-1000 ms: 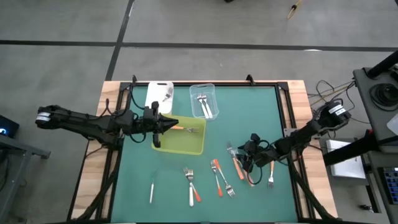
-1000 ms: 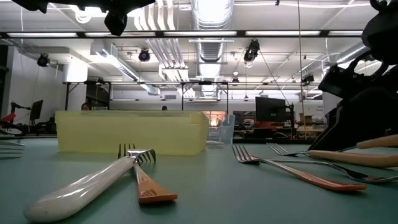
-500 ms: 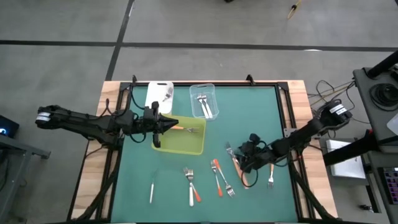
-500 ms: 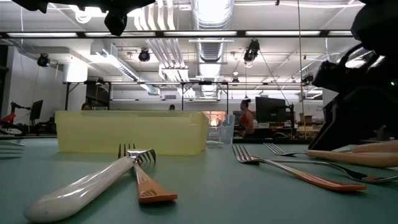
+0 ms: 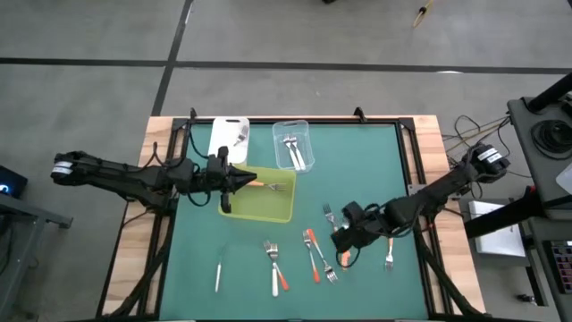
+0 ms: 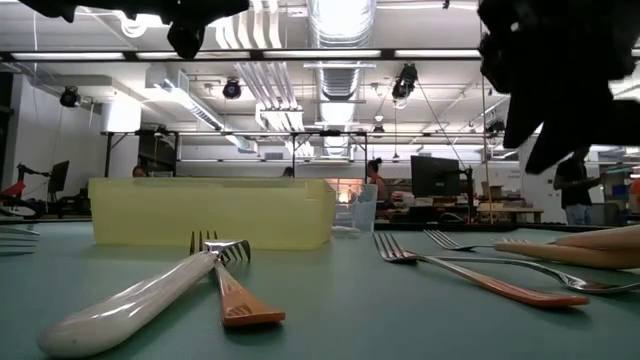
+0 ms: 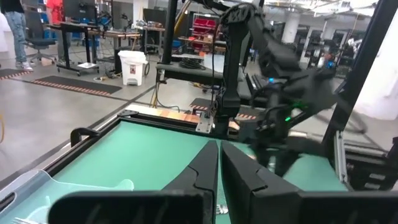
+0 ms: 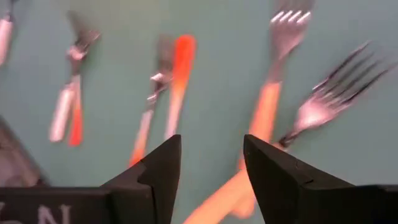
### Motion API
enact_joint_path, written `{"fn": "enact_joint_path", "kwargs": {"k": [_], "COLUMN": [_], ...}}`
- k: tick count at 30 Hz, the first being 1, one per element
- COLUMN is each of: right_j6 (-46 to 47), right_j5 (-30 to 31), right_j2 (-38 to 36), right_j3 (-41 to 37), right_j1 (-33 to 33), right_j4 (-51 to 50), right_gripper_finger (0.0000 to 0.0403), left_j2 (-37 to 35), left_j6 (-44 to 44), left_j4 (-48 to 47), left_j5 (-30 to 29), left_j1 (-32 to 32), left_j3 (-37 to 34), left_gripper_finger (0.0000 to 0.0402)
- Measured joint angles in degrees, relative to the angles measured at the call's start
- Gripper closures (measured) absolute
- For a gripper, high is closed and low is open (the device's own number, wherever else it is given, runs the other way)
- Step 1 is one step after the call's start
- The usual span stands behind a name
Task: Sort silverware by color (type)
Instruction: Put the yellow fork into the yellow bin
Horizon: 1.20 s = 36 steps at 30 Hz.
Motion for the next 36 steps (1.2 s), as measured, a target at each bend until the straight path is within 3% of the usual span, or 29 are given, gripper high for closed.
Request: {"fn": "enact_joint_path", "kwargs": {"k": [7, 13, 16, 25, 36], "right_j6": [4.78, 6.63, 6.75, 7.74, 7.69], "right_j5": [-1.55, -4.98, -7.34, -6.92, -6.71], "right_j2": [8.94, 15.86, 17.93, 18.6, 17.8], "right_j3": [12.62, 17.71, 17.69, 14.19, 9.22], "right_j1": [0.37, -0.44, -0.83, -2.64, -2.91], "right_j4": [-15.19, -25.4, -25.56, -22.6, -17.85], "right_gripper_finger": [0.0277, 0.0287, 0.0275, 0.0217, 0.0209], "left_j2": [0.01, 0.0, 0.01, -0.01, -0.01], "left_j6": [2.21, 4.89, 5.97, 7.17, 7.17], "left_j4": [-3.8, -4.39, -4.39, -4.46, -4.83], "left_j5": [0.01, 0.01, 0.01, 0.01, 0.01], "left_j1": [0.01, 0.0, 0.0, 0.0, 0.0], "left_j3": [0.0, 0.0, 0.0, 0.0, 0.0], "left_gripper_finger": [0.04, 0.04, 0.04, 0.04, 0.04]}}
